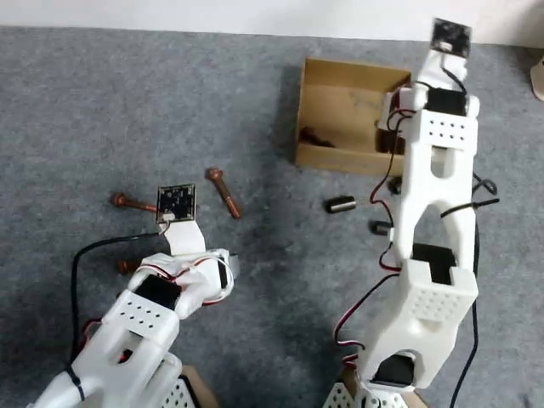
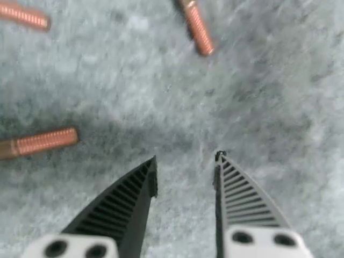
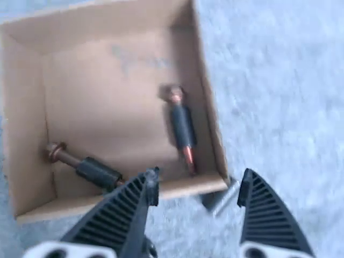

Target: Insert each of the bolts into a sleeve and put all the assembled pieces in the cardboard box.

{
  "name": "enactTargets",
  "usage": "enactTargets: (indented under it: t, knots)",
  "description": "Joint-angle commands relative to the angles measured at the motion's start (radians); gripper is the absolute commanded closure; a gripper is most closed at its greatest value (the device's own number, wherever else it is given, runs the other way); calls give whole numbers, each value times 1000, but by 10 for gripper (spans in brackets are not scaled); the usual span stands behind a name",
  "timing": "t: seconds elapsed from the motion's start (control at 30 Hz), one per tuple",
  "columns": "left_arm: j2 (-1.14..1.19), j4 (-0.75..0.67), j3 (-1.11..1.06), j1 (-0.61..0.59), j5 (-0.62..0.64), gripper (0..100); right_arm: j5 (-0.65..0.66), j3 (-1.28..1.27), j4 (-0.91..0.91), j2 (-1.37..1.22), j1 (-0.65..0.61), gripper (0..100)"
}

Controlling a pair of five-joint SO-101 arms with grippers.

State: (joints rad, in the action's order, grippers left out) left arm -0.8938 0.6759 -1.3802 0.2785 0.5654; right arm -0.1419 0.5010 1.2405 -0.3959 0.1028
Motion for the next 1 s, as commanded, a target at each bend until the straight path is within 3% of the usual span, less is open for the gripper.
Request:
enactTargets:
  t: [0.0,0.17,0.97]
  knots:
    - [-12,-18,8,-2,2,832,-124,44,54,59,42,793]
    - [-12,-18,8,-4,2,832,-198,39,74,7,81,895]
    - [-12,-18,7,-7,2,832,-206,48,65,-341,96,896]
